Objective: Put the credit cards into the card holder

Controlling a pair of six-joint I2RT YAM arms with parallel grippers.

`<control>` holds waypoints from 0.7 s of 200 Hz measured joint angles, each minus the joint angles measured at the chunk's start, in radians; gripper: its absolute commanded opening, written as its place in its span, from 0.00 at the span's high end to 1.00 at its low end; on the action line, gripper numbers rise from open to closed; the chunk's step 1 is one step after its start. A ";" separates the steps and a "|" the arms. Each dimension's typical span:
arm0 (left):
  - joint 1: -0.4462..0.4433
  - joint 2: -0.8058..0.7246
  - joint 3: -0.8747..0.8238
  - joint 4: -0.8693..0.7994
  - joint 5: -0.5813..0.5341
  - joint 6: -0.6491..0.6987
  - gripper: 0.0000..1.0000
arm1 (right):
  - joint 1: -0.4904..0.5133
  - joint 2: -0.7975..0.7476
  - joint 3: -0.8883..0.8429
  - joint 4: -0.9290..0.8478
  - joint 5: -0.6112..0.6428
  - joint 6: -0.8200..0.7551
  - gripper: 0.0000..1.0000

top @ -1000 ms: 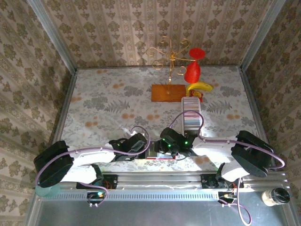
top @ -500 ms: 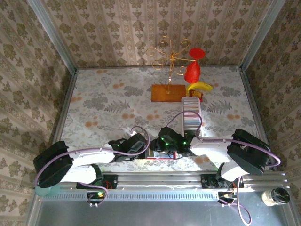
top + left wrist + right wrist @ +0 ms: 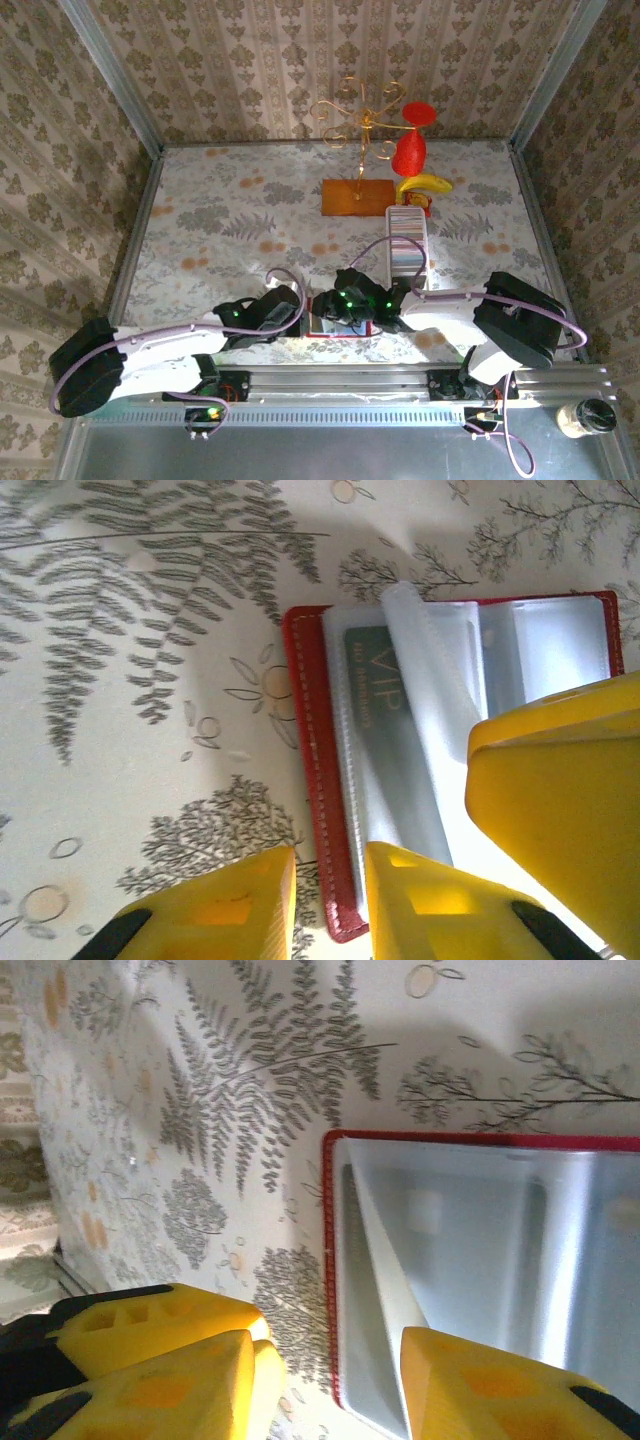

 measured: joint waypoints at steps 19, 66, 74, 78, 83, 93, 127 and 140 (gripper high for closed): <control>0.000 -0.042 -0.007 -0.032 -0.028 -0.005 0.71 | 0.005 0.018 0.008 0.044 -0.017 0.016 0.57; 0.000 -0.138 -0.023 -0.103 -0.089 -0.021 0.66 | 0.010 0.056 0.038 0.127 -0.049 0.041 0.56; 0.000 -0.150 -0.024 -0.114 -0.097 -0.023 0.65 | 0.011 0.058 0.042 0.139 -0.052 0.043 0.56; 0.000 -0.154 -0.024 -0.119 -0.101 -0.024 0.64 | 0.011 0.058 0.043 0.146 -0.053 0.043 0.55; 0.000 -0.161 -0.024 -0.126 -0.106 -0.024 0.63 | 0.011 0.058 0.045 0.154 -0.055 0.043 0.55; 0.000 -0.173 -0.024 -0.135 -0.114 -0.025 0.62 | 0.011 0.058 0.053 0.165 -0.061 0.039 0.54; 0.000 -0.196 -0.024 -0.143 -0.134 -0.024 0.59 | -0.027 0.006 0.070 0.118 -0.090 -0.056 0.52; 0.000 -0.196 -0.024 -0.144 -0.134 -0.018 0.56 | -0.071 -0.057 0.088 0.024 -0.099 -0.148 0.50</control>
